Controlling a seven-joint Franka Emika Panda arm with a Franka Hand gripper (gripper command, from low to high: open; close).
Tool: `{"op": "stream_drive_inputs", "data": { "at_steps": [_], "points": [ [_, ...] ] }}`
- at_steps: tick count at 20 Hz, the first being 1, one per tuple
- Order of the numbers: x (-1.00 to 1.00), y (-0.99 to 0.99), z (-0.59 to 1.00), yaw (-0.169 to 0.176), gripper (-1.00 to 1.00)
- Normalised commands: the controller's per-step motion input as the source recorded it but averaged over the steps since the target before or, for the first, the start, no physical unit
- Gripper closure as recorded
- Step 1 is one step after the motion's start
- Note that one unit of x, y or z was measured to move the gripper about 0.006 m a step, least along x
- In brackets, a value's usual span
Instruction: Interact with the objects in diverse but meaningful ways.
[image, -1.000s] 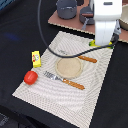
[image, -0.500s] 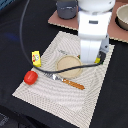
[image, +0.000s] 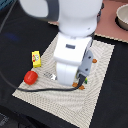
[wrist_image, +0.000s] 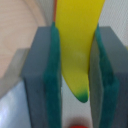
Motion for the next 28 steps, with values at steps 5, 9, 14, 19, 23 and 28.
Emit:
{"op": "stream_drive_inputs", "data": {
  "at_steps": [5, 9, 14, 19, 23, 28],
  "points": [
    [0.00, -0.65, -0.36, -0.001, 1.00],
    [0.00, -0.20, -0.48, 0.009, 1.00],
    [0.00, -0.19, -0.32, 0.001, 1.00],
    [0.01, -0.09, -0.14, 0.004, 1.00],
    [0.18, -0.03, 0.65, 0.000, -1.00],
    [0.18, 0.04, 1.00, 0.000, -1.00]
  ]
}}
